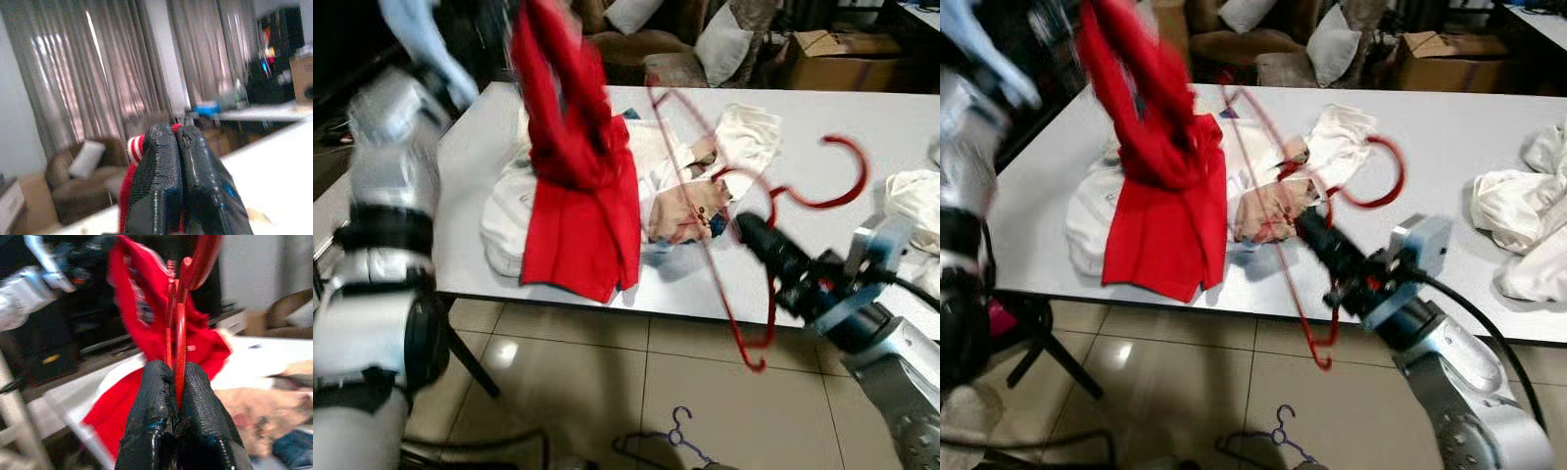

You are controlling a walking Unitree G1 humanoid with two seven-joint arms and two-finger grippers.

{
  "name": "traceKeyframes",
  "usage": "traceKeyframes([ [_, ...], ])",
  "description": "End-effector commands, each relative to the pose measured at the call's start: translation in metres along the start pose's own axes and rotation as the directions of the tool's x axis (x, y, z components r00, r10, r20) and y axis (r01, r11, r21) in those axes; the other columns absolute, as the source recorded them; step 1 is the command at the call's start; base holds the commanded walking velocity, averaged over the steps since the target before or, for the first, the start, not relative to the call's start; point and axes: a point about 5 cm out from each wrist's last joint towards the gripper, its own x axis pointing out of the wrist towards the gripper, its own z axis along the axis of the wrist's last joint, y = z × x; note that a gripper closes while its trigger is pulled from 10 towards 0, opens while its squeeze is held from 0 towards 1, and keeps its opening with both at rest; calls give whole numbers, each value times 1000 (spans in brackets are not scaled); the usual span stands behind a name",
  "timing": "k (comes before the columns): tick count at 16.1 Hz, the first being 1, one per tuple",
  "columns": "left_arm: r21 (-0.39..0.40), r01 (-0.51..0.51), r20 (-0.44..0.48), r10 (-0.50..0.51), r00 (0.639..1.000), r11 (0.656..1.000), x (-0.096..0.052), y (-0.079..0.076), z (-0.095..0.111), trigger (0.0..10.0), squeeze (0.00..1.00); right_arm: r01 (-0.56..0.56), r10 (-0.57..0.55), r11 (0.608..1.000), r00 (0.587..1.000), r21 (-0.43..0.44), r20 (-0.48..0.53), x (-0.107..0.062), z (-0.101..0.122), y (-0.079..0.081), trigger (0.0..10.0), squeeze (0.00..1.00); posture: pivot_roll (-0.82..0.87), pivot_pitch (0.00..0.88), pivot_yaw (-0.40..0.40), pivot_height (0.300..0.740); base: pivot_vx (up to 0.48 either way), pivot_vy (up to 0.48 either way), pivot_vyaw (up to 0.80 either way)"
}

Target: Hang hanger

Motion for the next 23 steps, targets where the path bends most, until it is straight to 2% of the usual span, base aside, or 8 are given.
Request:
traceKeyframes([
  [1,60,40,27,-42,999,997,7,-3,17,0,0,-62,62,998,998,0,-11,-2,4,6,10000,0,-172,0,74,740,0,0,0],
  [3,64,68,16,-69,997,996,7,-10,17,0,0,-111,111,994,992,12,-55,-2,5,6,10000,0,-167,0,63,740,0,0,0],
  [6,60,187,-2,-188,982,980,10,-36,17,0,0,-141,142,990,984,19,-111,9,-1,0,10000,0,-149,0,44,740,0,0,0],
  [13,60,342,-94,-335,937,938,4,-67,11,0,0,-37,30,998,991,-51,-128,36,-7,-16,10000,0,-127,0,33,740,0,0,0],
  [18,17,397,-147,-390,909,918,5,-90,0,0,0,77,-78,997,997,-26,-29,62,-3,-25,10000,0,-123,0,25,740,0,0,0],
  [19,15,374,-163,-367,916,927,6,-91,-4,4314,0,77,-78,997,997,-10,-15,65,-3,-24,10000,0,-121,0,22,740,0,0,0],
  [20,4,329,-183,-323,929,944,7,-92,-10,10000,0,71,-71,997,997,14,-1,68,-4,-22,10000,0,-118,0,15,740,0,0,0],
  [23,26,312,-202,-300,932,950,7,-98,-19,10000,0,-9,10,1000,998,27,-55,74,-17,-12,10000,0,-113,0,3,740,0,0,0],
])
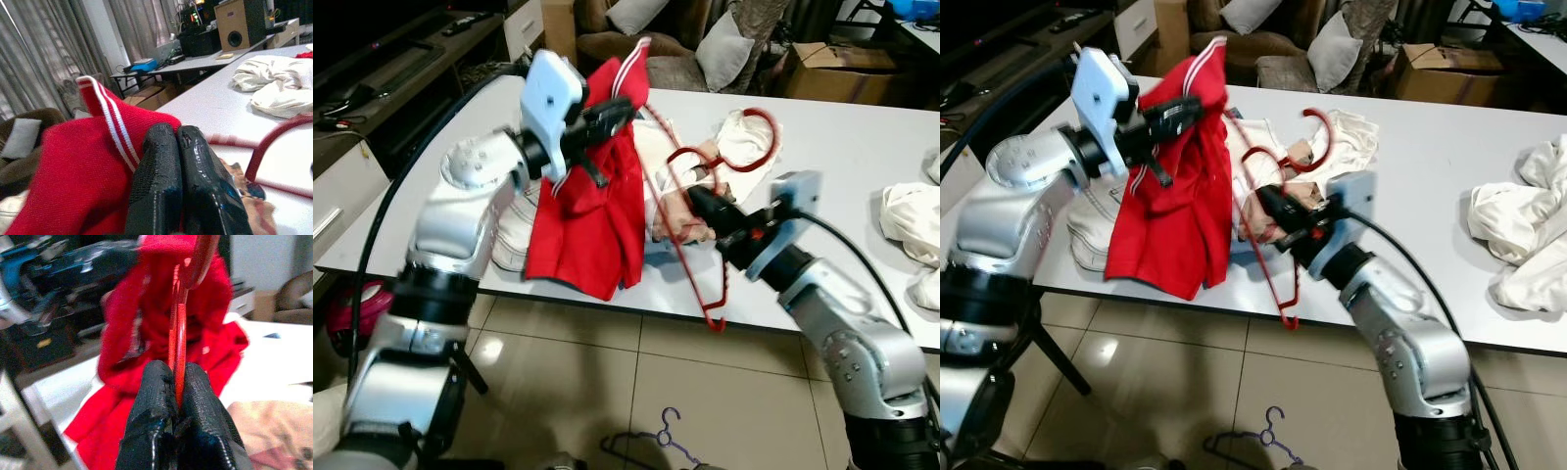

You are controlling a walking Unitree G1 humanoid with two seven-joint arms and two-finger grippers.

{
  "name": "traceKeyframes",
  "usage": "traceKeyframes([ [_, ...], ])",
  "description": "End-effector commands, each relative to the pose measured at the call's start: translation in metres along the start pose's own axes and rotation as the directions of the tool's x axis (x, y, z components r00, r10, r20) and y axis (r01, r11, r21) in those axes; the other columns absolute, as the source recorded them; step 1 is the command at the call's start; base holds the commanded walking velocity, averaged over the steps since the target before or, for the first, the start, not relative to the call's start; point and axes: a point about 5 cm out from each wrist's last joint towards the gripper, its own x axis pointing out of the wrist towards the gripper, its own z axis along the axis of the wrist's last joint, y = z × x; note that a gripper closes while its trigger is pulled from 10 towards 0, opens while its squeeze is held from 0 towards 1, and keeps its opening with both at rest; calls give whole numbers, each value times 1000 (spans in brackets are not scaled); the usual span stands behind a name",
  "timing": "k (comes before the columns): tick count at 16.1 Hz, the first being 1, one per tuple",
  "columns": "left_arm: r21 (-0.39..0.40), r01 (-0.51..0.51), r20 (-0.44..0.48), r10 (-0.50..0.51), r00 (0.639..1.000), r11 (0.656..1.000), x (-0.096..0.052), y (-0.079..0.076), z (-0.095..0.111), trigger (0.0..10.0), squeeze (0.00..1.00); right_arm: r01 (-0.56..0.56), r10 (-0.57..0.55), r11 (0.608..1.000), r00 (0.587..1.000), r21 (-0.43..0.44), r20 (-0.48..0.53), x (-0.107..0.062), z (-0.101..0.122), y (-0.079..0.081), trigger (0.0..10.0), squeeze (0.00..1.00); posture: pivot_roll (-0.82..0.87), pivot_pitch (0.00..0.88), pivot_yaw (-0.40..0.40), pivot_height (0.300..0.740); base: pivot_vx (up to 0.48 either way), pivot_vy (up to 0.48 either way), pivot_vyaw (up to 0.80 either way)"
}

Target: Hang hanger

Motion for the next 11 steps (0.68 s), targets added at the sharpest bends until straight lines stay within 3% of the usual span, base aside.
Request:
traceKeyframes([
  [1,27,11,35,-12,999,1000,2,-3,10,10000,0,-19,18,1000,1000,-10,-26,3,-6,2,10000,0,-108,0,-2,740,0,0,0],
  [3,28,53,30,-54,998,998,0,-9,14,10000,0,32,-33,999,999,-8,-11,7,-6,-4,10000,0,-102,0,-5,740,0,0,0],
  [4,33,59,15,-59,998,998,-2,-10,12,10000,1000,63,-63,998,998,1,18,9,-2,-8,10000,0,-100,0,-4,740,0,0,0],
  [6,53,62,-28,-61,998,997,-7,-10,8,10000,1000,92,-93,996,994,10,65,12,4,-12,10000,0,-99,0,-3,740,0,0,0],
  [8,114,139,-163,-120,979,984,-17,-17,-6,10000,1000,104,-109,993,987,47,120,15,9,-12,10000,0,-96,0,-6,740,0,0,0],
  [10,157,119,-222,-83,972,980,-22,-14,-14,10000,1000,106,-115,992,983,70,141,17,11,-12,10000,0,-95,0,-6,740,0,0,0],
  [11,190,58,-237,-12,971,980,-27,-8,-18,10000,1000,105,-116,991,982,83,150,17,12,-12,10000,0,-96,0,-6,740,0,0,0],
])
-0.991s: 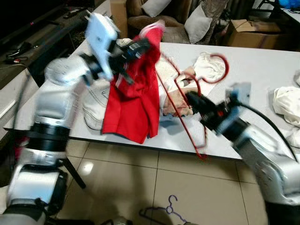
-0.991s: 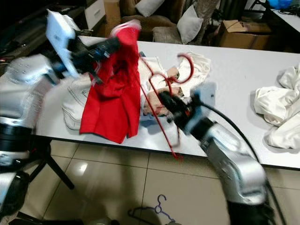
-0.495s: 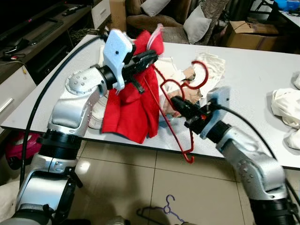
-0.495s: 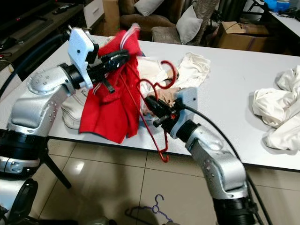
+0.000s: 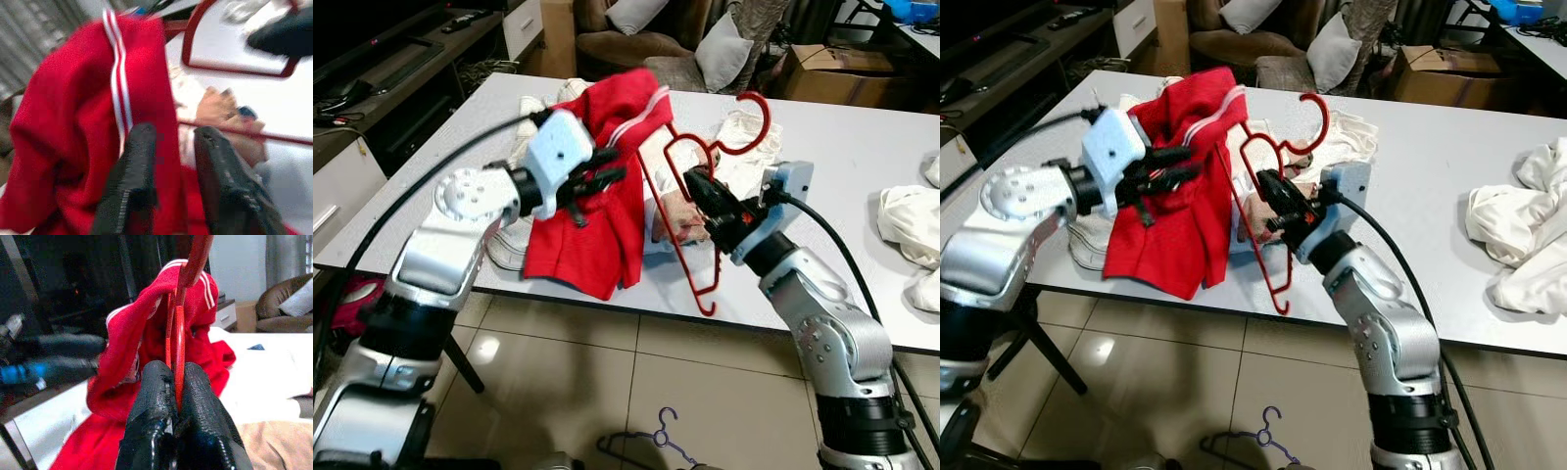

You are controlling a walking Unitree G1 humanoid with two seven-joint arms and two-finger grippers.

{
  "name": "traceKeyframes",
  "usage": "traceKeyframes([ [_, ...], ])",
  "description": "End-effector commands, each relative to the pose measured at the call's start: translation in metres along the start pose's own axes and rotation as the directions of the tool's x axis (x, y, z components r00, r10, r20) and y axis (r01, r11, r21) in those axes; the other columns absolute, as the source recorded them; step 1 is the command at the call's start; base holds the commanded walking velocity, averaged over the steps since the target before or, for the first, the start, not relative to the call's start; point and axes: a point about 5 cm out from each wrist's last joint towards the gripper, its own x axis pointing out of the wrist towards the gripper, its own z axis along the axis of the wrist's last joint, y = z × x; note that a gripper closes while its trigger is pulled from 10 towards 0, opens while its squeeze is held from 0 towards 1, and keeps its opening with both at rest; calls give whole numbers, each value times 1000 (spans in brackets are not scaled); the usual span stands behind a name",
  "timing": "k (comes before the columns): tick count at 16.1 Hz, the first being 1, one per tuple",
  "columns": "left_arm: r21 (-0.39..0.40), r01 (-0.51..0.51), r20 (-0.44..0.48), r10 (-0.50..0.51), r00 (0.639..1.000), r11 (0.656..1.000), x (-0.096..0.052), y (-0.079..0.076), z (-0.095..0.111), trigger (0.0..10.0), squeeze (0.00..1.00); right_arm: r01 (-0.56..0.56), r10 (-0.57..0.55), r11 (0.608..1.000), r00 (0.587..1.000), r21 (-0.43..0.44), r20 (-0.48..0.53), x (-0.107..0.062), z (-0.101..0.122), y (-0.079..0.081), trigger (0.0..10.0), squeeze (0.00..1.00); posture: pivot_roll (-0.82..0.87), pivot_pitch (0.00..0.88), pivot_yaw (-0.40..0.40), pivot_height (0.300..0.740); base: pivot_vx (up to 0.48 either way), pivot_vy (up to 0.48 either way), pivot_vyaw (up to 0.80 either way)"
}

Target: Hang hanger

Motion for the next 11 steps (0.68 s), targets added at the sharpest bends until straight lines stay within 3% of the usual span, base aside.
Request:
traceKeyframes([
  [1,23,-38,-5,38,999,999,-4,5,1,10000,1000,17,-18,1000,999,8,44,-1,8,-4,10000,0,-96,0,-6,740,0,0,0],
  [2,-52,-43,7,44,999,998,-8,-6,-6,10000,0,14,-15,1000,999,15,48,0,8,-3,10000,0,-96,0,-9,740,0,0,0],
  [5,-69,-39,-50,35,998,997,-4,-29,-22,10000,0,1,-1,1000,999,14,47,1,8,0,10000,0,-98,0,-9,740,0,0,0],
  [6,-49,-82,-114,76,991,995,1,-38,-34,10000,0,-6,6,1000,999,11,47,2,8,1,10000,0,-100,0,-9,740,0,0,0],
  [8,-23,-212,-206,203,957,977,9,-40,-50,10000,0,-15,14,1000,999,11,51,4,9,3,10000,0,-99,0,-12,740,0,0,0],
  [10,-18,-258,-219,248,944,966,11,-38,-52,10000,0,-18,18,1000,998,11,54,4,9,3,10000,0,-100,0,-10,740,0,0,0],
  [11,-35,-332,-209,318,925,943,15,-33,-50,10000,0,-24,23,1000,998,14,58,5,9,5,10000,0,-100,0,-10,740,0,0,0],
])
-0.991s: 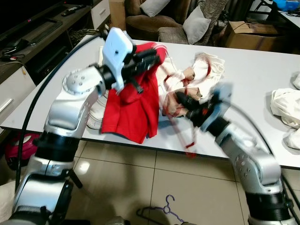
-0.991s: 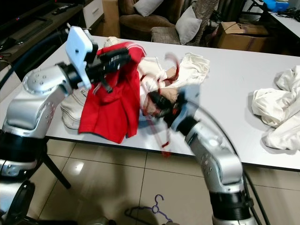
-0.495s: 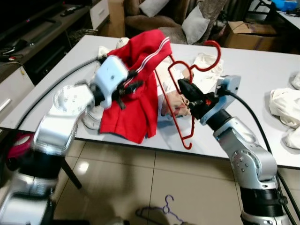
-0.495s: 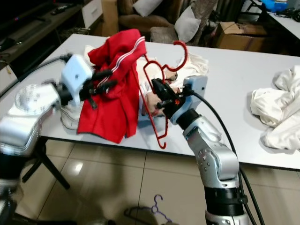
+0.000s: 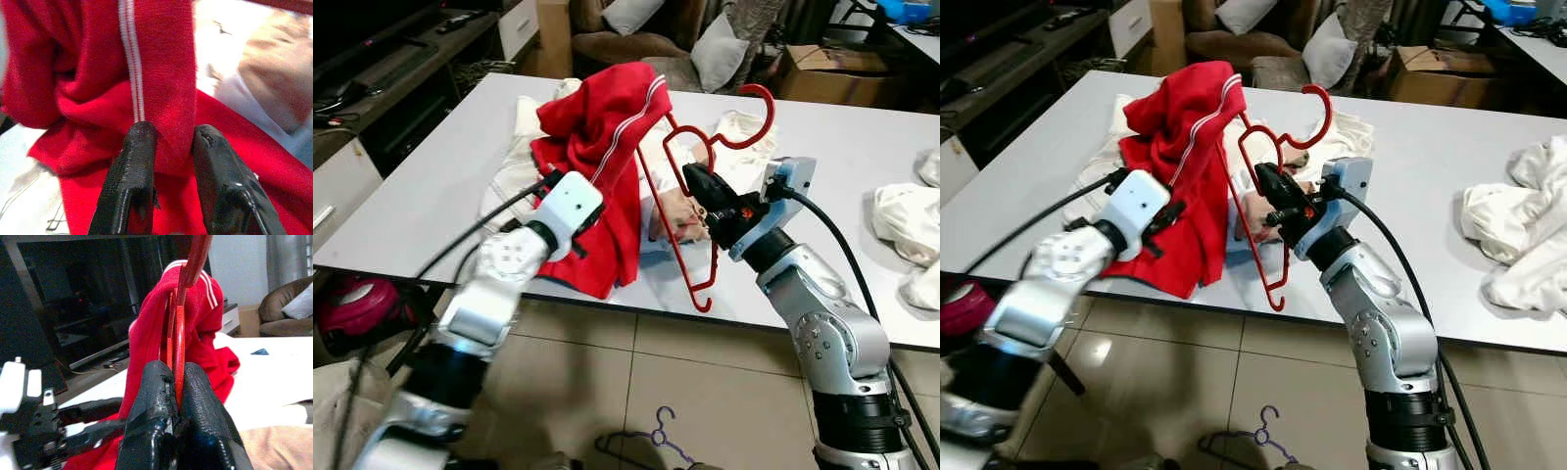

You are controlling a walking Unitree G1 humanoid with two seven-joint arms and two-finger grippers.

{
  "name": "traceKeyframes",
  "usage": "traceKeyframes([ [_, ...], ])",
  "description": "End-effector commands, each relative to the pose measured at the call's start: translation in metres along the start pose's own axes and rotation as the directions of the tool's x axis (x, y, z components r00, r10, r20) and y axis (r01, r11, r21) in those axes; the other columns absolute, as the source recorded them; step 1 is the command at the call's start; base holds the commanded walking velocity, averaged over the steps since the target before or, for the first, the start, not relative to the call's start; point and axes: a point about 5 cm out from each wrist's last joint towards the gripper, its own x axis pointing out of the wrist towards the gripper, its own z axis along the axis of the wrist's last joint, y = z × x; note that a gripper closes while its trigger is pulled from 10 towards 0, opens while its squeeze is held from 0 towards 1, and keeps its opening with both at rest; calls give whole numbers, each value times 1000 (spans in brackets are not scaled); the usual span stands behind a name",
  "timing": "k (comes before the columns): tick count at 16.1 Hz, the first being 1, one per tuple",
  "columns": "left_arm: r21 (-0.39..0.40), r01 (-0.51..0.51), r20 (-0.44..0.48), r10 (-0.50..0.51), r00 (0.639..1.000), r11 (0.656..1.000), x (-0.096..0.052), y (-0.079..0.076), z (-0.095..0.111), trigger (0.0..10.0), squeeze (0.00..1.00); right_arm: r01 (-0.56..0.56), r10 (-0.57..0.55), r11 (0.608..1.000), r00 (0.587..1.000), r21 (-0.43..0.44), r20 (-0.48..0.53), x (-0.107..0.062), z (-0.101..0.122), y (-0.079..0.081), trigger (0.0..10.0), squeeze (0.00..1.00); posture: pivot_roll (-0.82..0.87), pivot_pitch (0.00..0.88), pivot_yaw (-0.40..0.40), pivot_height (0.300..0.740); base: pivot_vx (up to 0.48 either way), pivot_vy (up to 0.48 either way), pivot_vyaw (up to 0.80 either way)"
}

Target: Hang hanger

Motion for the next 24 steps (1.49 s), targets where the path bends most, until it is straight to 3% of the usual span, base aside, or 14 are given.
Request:
traceKeyframes([
  [1,-16,-98,-2,98,995,995,2,12,2,7059,0,-18,18,1000,999,-17,42,3,9,3,10000,0,-102,0,-4,740,0,0,0],
  [3,-3,-209,-28,209,978,978,4,20,-3,627,0,-17,17,1000,999,-16,46,3,9,4,10000,0,-103,0,0,740,0,0,0],
  [4,3,-214,-30,214,976,977,5,20,-4,0,0,-16,16,1000,999,-15,48,3,9,4,10000,0,-102,0,1,740,0,0,0],
  [7,-42,-179,-56,177,983,983,10,12,-12,0,0,-14,15,1000,998,-12,53,4,9,5,10000,0,-101,0,3,740,0,0,0],
  [11,-131,-191,-5,192,981,973,9,23,-9,0,0,4,-4,1000,999,-5,53,5,9,4,10000,0,-107,0,9,740,0,0,0],
  [12,-149,-122,37,129,991,981,4,25,-4,0,0,29,-29,1000,998,11,55,5,9,0,10000,0,-107,0,10,740,0,0,0],
  [13,-121,103,107,-90,990,987,-12,23,6,0,0,60,-65,996,996,62,66,8,10,-4,10000,0,-99,0,8,740,0,0,0],
  [14,-103,180,123,-167,978,978,-18,22,10,0,0,70,-76,994,995,85,69,9,10,-6,10000,0,-97,0,7,740,0,0,0],
  [15,-32,326,150,-318,936,945,-35,26,20,0,0,96,-113,974,991,207,75,17,12,-11,10000,0,-80,0,-2,740,0,0,0],
  [18,125,476,58,-486,872,870,-53,37,30,0,0,40,-85,874,994,485,71,40,15,-9,10000,0,-49,0,-15,740,0,0,0],
  [19,134,492,66,-503,862,860,-54,36,35,0,0,26,-92,833,992,553,92,47,18,-8,10000,0,-41,0,-17,740,0,0,0],
  [20,124,511,72,-521,850,851,-55,34,38,0,0,14,-130,747,984,665,125,54,22,-9,10000,0,-34,0,-15,740,0,0,0],
  [22,108,553,74,-562,824,826,-59,29,40,0,0,15,-168,680,977,733,135,58,24,-12,10000,0,-32,0,-9,740,0,0,0],
  [24,50,654,141,-654,744,755,-67,18,48,0,0,34,-222,627,966,778,136,64,23,-16,10000,0,-29,0,-1,740,0,0,0],
])
